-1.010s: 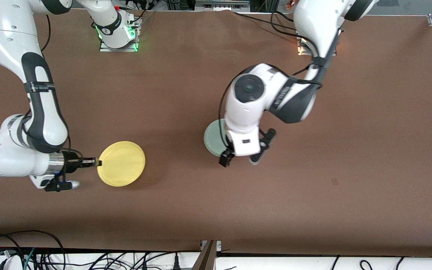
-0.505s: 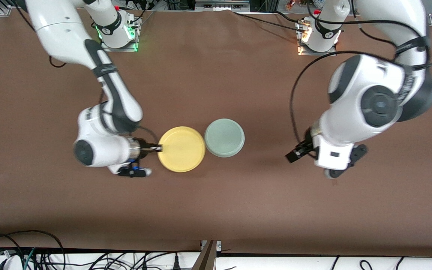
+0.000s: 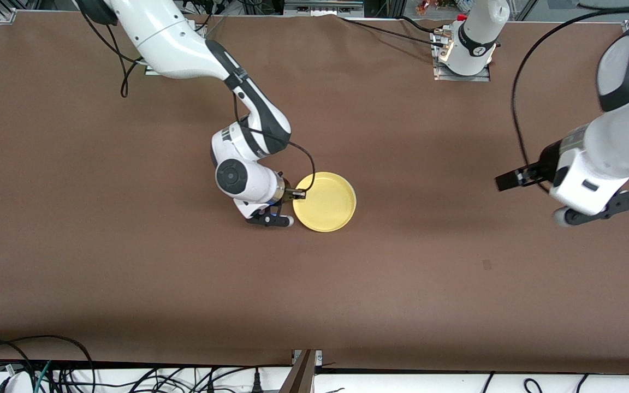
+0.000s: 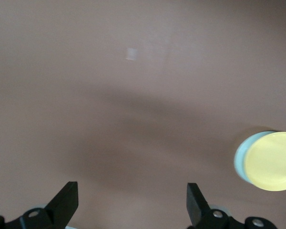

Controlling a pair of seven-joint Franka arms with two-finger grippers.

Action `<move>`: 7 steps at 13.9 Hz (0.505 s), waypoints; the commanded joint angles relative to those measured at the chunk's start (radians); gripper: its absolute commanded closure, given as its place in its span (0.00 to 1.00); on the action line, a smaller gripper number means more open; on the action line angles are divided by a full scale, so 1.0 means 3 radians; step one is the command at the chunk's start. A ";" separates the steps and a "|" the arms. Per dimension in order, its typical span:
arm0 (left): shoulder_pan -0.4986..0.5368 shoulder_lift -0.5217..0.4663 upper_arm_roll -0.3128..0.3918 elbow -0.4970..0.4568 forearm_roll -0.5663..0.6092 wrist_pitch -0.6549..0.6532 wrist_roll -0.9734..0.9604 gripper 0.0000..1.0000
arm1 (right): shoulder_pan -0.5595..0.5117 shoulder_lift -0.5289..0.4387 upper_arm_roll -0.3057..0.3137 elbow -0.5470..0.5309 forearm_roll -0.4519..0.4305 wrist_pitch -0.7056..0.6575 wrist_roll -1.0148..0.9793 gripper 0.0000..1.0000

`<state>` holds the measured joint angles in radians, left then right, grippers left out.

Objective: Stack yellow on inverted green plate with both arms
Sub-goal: 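Grasp and lift the yellow plate while the left gripper withdraws, then set the yellow plate onto the green plate and open the right gripper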

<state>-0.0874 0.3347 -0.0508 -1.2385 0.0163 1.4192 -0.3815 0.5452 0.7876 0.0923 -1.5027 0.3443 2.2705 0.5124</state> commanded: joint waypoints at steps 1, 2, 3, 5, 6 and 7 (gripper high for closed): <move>0.0229 -0.0731 -0.0035 -0.1141 0.0135 0.0550 0.0453 0.00 | 0.0043 -0.0028 -0.0032 -0.0063 0.0059 0.0076 0.0000 1.00; 0.0275 -0.0849 -0.0035 -0.1356 0.0135 0.0718 0.0524 0.00 | 0.0059 -0.0028 -0.0032 -0.0058 0.0059 0.0071 0.0066 0.79; 0.0367 -0.0926 -0.0040 -0.1535 0.0130 0.0922 0.0626 0.00 | 0.0044 -0.0043 -0.0037 -0.0058 0.0049 0.0061 0.0183 0.01; 0.0455 -0.1013 -0.0045 -0.1802 0.0094 0.1240 0.0831 0.00 | -0.0002 -0.0119 -0.0148 0.0023 -0.0002 0.0040 0.0158 0.00; 0.0460 -0.1013 -0.0045 -0.1803 0.0094 0.1292 0.0857 0.00 | -0.0022 -0.0201 -0.0276 0.0039 -0.0028 -0.0020 0.0133 0.00; 0.0460 -0.0998 -0.0045 -0.1778 0.0094 0.1313 0.0863 0.00 | -0.0063 -0.0313 -0.0414 0.0044 -0.0063 -0.0188 0.0052 0.00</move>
<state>0.0415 0.0746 -0.0509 -1.7239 0.0390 1.7717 -0.1549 0.5468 0.7674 0.0293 -1.4837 0.3408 2.2834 0.5447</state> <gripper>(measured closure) 0.000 0.533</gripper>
